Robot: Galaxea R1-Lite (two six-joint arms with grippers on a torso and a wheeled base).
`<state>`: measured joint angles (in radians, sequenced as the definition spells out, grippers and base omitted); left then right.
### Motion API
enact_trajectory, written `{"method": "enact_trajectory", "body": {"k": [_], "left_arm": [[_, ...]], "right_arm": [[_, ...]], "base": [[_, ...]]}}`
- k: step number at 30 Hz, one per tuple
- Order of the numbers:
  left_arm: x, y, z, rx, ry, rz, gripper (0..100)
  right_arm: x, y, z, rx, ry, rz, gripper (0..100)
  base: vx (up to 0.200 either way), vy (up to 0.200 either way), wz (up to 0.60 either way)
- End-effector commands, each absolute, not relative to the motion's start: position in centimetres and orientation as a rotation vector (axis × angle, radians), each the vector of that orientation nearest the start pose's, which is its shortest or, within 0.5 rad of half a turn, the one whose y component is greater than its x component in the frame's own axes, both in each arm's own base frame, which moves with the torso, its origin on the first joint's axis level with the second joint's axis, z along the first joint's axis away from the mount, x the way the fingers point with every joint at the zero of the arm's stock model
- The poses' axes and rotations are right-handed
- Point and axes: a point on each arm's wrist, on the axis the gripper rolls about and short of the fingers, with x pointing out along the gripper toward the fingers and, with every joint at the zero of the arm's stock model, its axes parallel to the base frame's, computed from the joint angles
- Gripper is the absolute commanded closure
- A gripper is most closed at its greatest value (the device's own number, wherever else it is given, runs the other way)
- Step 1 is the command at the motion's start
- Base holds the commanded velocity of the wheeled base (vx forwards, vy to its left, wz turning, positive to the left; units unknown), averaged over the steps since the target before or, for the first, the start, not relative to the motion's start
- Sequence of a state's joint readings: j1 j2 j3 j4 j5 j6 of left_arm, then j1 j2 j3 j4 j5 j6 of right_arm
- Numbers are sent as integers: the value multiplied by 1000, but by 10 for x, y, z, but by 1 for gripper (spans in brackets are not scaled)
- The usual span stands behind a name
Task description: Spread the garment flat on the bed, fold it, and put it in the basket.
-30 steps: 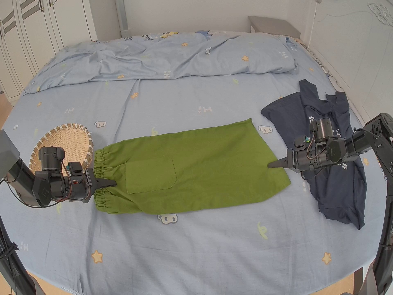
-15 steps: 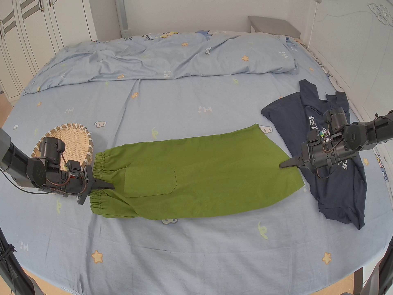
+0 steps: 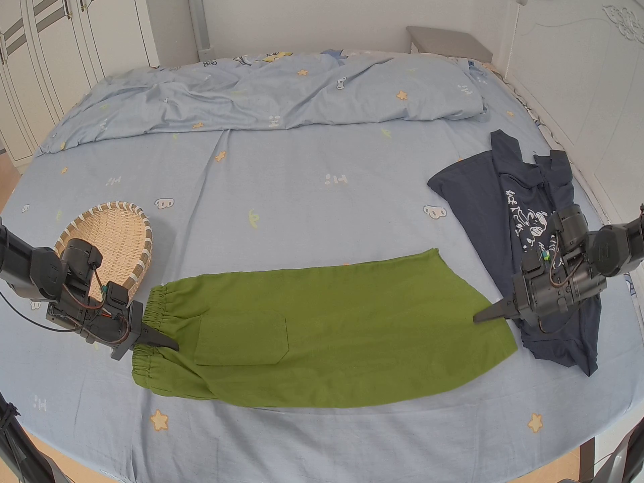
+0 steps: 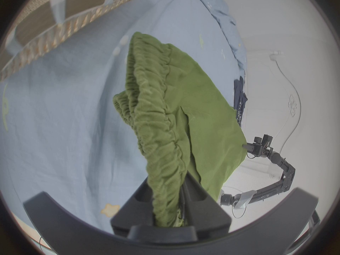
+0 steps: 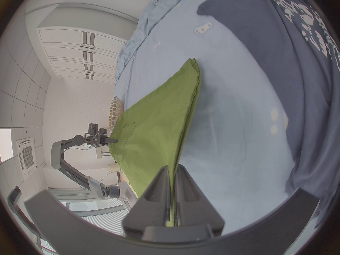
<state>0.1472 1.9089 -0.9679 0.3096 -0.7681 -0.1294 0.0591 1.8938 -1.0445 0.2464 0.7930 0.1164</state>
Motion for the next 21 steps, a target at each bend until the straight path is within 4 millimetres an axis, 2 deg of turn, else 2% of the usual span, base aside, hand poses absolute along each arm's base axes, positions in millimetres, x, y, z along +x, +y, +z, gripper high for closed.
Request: {"method": "enact_trajectory", "body": {"k": [1, 2, 3, 7, 19, 20, 21], "left_arm": [[262, 36, 94, -662, 1212, -459, 100], [262, 36, 94, -662, 1212, -459, 100], [255, 39, 89, -658, 1218, -458, 100], [247, 44, 81, -626, 1222, -478, 100], [246, 41, 81, -579, 1240, -463, 100], [246, 40, 82, -562, 1246, -448, 100], [245, 40, 83, -549, 1247, -435, 100]], "right_arm": [[270, 41, 98, 491, 1132, 729, 100], [270, 41, 98, 491, 1132, 729, 100], [260, 44, 89, 486, 1136, 738, 100], [247, 45, 73, 483, 1137, 746, 100], [240, 46, 65, 487, 1159, 749, 100], [240, 47, 66, 486, 1157, 750, 0], [240, 47, 66, 486, 1157, 750, 0]], "base": [[0, 0, 0], [0, 0, 0], [0, 0, 0], [0, 0, 0], [0, 0, 0], [0, 0, 0], [0, 0, 0]]}}
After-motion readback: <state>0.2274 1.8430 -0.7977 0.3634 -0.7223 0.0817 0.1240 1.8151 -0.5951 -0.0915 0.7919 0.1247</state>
